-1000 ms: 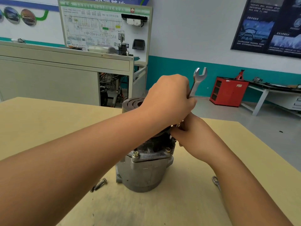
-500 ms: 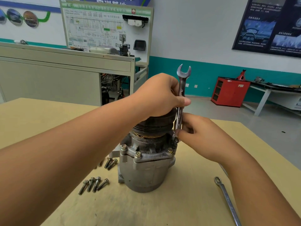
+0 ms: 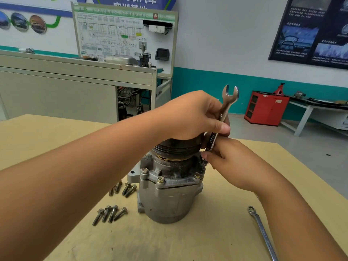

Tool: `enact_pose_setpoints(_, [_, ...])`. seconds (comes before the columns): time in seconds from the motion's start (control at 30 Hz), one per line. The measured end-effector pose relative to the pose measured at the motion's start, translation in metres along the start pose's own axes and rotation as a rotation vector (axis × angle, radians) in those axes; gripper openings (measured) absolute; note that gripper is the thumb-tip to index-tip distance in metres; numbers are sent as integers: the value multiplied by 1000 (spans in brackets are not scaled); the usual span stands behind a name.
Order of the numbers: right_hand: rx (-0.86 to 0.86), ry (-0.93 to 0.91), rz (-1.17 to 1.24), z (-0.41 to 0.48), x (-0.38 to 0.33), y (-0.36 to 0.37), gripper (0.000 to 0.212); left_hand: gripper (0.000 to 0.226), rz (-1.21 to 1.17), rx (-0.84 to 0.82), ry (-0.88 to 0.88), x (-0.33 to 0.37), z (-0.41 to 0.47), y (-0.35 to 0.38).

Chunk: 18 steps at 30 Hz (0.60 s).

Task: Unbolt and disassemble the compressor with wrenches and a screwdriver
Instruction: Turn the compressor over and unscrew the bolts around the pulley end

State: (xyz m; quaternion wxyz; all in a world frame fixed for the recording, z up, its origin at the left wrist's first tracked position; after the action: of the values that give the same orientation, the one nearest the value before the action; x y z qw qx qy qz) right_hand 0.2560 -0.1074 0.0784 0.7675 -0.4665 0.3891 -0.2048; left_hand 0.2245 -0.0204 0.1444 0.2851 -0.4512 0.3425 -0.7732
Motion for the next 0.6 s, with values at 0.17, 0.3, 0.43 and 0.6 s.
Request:
enact_pose_setpoints(0.17, [7, 36, 16, 1, 3, 0, 21, 20, 82, 163, -32, -2, 5, -5])
enact_pose_setpoints(0.3, [32, 113, 152, 3, 7, 1, 21, 30, 170, 250, -16, 1, 7, -4])
enact_pose_setpoints(0.43, [10, 145, 209, 2, 9, 5, 17, 31, 154, 219, 1, 2, 6, -2])
enact_pose_setpoints(0.6, [-13, 169, 278, 3, 6, 6, 12, 15, -6, 104, 18, -2, 7, 2])
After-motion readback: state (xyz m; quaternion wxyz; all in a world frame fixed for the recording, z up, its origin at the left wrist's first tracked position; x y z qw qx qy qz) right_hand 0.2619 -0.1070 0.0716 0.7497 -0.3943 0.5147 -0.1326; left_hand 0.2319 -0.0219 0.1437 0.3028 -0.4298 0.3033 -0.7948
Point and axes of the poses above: each hand's wrist, its own z-axis towards the middle knuckle, its own y-axis out of the palm, x = y × z, the point moved 6 cm from there along z, towards the middle knuckle, and after that the axes turned 5 degrees about y, right-handed, at the moved point
